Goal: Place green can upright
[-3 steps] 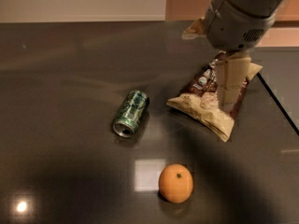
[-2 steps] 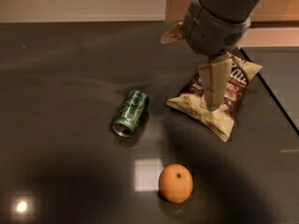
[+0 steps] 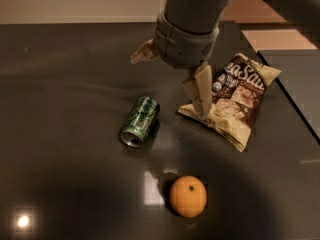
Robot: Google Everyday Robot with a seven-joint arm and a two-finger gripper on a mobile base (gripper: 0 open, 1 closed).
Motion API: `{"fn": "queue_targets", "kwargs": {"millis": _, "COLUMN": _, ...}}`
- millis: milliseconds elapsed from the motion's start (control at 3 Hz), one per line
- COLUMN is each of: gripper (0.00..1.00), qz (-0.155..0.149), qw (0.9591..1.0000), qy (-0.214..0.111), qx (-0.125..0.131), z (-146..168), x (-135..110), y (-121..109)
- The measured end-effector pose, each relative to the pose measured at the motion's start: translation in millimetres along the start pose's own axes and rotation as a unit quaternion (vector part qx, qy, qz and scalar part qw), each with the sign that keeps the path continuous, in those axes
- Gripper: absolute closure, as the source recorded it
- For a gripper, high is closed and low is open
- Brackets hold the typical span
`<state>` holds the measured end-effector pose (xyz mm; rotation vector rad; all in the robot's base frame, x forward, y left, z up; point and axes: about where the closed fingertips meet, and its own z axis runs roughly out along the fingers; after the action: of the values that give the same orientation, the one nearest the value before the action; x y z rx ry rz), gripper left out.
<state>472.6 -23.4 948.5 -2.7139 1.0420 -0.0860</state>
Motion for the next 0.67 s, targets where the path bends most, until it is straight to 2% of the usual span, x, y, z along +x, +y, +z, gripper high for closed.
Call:
{"fn": "queue_targets", "kwargs": {"millis": 333, "gripper": 0.00, "qz": -0.075, "qw": 0.9970, "qy": -0.002, "qx": -0.017, "z": 18.2, "x": -11.0, "y": -13.8}}
{"fn": "queue_targets", "kwargs": {"millis": 667, "gripper": 0.00, "qz": -0.129, "qw": 0.9912, "qy": -0.003, "qx": -0.031, "z": 35.7, "x": -17.1, "y": -23.5}}
